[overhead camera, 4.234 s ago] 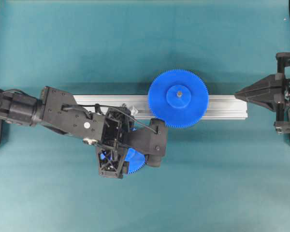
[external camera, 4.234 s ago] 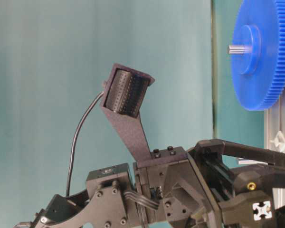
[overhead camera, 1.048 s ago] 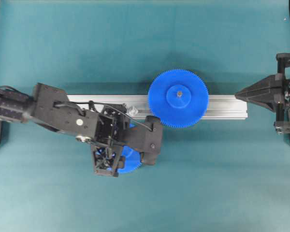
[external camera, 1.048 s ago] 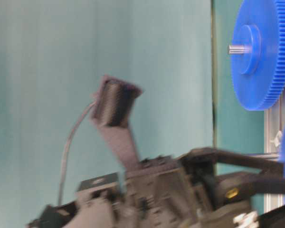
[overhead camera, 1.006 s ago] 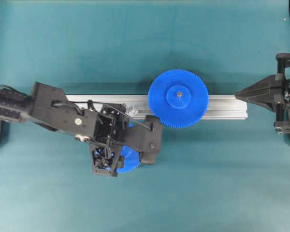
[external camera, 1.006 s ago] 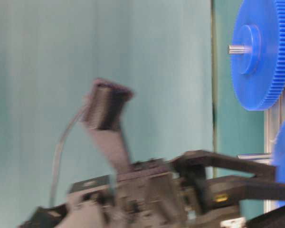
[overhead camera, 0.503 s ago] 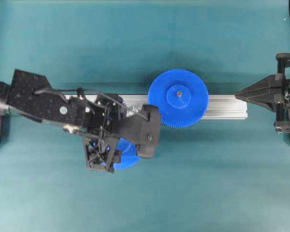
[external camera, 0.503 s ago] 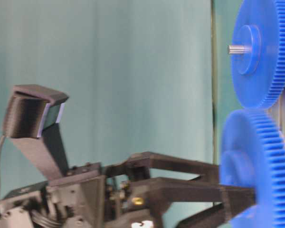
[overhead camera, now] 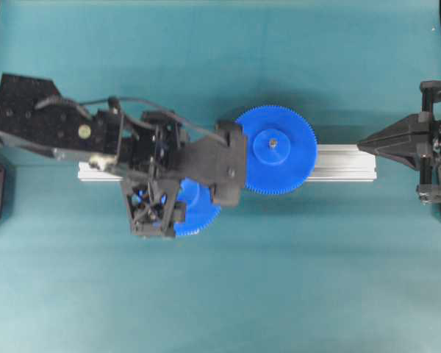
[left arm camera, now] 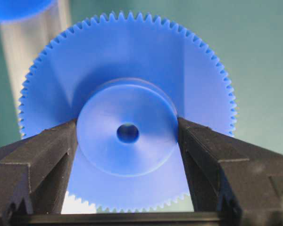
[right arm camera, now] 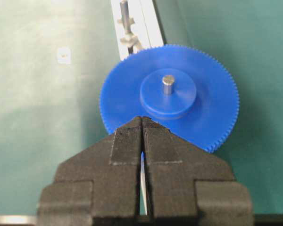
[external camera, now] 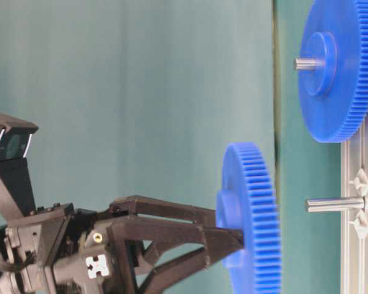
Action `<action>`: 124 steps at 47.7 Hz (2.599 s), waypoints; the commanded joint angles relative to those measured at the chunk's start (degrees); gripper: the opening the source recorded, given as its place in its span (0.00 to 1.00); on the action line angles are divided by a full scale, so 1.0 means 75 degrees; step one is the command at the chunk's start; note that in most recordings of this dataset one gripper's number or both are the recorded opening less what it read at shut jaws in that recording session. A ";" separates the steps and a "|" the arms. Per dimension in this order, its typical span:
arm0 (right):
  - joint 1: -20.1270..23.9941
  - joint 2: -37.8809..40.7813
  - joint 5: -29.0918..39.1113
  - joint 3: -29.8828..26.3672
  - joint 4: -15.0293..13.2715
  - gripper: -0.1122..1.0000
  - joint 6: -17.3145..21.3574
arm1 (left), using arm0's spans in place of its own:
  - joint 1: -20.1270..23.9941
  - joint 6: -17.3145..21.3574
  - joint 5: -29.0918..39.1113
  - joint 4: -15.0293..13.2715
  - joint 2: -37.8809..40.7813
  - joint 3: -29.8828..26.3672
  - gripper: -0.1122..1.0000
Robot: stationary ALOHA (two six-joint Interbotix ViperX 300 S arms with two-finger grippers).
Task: Insert the small gear onto the shaft.
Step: 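Carry the gear toward the empty left shaft beside the large gear, then align the gear's bore with the shaft and push it on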
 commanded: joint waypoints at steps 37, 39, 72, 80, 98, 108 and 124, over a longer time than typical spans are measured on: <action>-0.0023 0.0035 -0.0035 -0.0059 0.0012 0.11 0.0199 | 0.0445 0.0352 0.0035 0.0047 -0.0270 -0.0680 0.73; -0.0012 0.0035 -0.0035 -0.0059 0.0012 0.11 0.0223 | 0.0457 0.0352 0.0035 0.0047 -0.0270 -0.0680 0.73; -0.0012 -0.0012 -0.0047 -0.0035 0.0012 0.11 0.0223 | 0.0715 0.0363 -0.0691 0.0070 -0.0187 -0.0082 0.73; -0.0012 -0.0094 -0.0035 -0.0023 0.0012 0.11 0.0223 | 0.0750 0.0363 -0.0785 0.0070 -0.0164 -0.0023 0.73; -0.0012 -0.0141 -0.0035 0.0000 0.0012 0.11 0.0234 | 0.0762 0.0363 -0.1172 0.0059 0.0082 0.0375 0.73; -0.0012 -0.0152 -0.0035 0.0000 0.0012 0.11 0.0234 | 0.0785 0.0363 -0.1195 0.0070 0.0223 0.0480 0.73; -0.0012 -0.0152 -0.0035 0.0000 0.0012 0.11 0.0234 | 0.0949 0.0680 -0.1359 0.0070 0.0422 0.0469 0.73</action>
